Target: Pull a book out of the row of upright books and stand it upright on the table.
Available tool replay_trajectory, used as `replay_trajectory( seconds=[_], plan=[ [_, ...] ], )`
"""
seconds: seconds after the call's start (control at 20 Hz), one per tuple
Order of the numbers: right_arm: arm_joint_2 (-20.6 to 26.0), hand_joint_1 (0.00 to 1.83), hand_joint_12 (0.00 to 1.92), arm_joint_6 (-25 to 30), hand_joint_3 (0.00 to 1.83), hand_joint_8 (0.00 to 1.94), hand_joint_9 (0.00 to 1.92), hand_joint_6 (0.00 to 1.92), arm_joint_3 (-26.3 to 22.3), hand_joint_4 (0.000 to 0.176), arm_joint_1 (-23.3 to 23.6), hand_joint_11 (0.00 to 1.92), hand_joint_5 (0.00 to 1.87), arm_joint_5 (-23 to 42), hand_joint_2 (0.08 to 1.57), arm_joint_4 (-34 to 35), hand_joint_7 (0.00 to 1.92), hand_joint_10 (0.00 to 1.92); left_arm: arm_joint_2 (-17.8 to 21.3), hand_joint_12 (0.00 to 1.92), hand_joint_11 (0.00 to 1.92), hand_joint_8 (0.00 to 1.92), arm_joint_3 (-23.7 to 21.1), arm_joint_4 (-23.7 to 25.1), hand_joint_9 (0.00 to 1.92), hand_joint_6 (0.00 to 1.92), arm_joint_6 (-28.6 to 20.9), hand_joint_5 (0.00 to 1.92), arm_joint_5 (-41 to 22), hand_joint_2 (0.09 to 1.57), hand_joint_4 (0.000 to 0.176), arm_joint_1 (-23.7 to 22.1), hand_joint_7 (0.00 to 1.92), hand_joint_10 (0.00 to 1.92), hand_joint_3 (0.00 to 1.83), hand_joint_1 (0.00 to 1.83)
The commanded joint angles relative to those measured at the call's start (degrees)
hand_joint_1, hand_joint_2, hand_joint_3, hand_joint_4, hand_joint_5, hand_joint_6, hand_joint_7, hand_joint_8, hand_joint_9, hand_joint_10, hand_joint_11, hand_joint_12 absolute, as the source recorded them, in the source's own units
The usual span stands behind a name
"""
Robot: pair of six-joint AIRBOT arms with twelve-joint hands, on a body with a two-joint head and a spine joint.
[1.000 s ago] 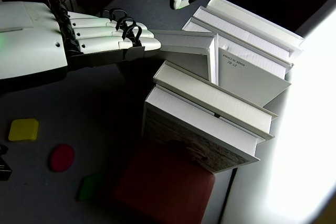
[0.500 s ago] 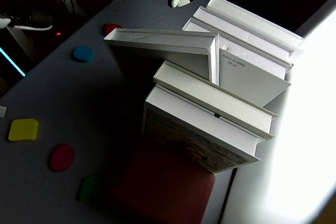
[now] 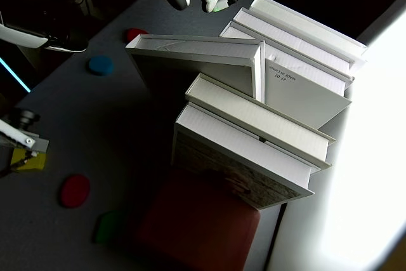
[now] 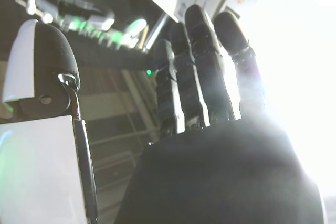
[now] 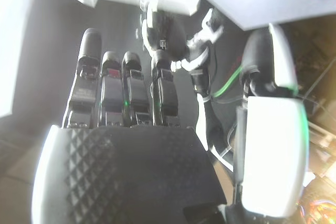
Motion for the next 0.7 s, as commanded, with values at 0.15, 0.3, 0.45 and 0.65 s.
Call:
replay_trajectory(
  seconds=[0.15,0.3,0.45,0.65],
  plan=[
    [-1.8,0.72,0.63,1.1,0.00,0.00,0.04,0.00,2.3,0.138,-0.8,0.00,0.20,-0.4,1.00,3.9,0.03,0.00,-0.4,1.45,0.03,0.01,0.4,-3.6,0.58,0.01,-0.5,0.51,-6.4,0.97,0.009,-1.1,0.58,0.03,0.00,1.10],
    [-2.4,0.77,0.18,1.4,0.00,0.00,0.00,0.00,2.8,0.145,-1.1,0.00,0.17,-0.4,1.01,3.7,0.00,0.00,-0.6,1.44,0.02,0.00,0.4,-3.5,0.58,0.01,-0.5,0.50,-6.5,0.98,0.041,-1.3,0.57,0.03,0.00,1.08],
    [-2.8,0.75,0.22,1.9,0.00,0.00,0.02,0.00,3.0,0.104,-1.2,0.00,0.20,-0.4,1.00,2.9,0.02,0.00,-0.7,1.44,0.04,0.00,0.4,-3.5,0.59,0.01,-0.5,0.52,-6.7,0.97,0.044,-1.3,0.57,0.03,0.00,1.08],
    [-3.0,1.07,1.01,3.8,0.00,0.01,0.17,0.02,3.5,0.075,-1.3,0.00,0.39,-0.4,1.02,2.2,0.16,0.04,-0.9,1.40,0.08,0.01,0.3,-3.4,0.61,0.02,-0.5,0.54,-7.0,0.97,0.052,-1.4,0.59,0.03,0.00,1.09]
  ],
)
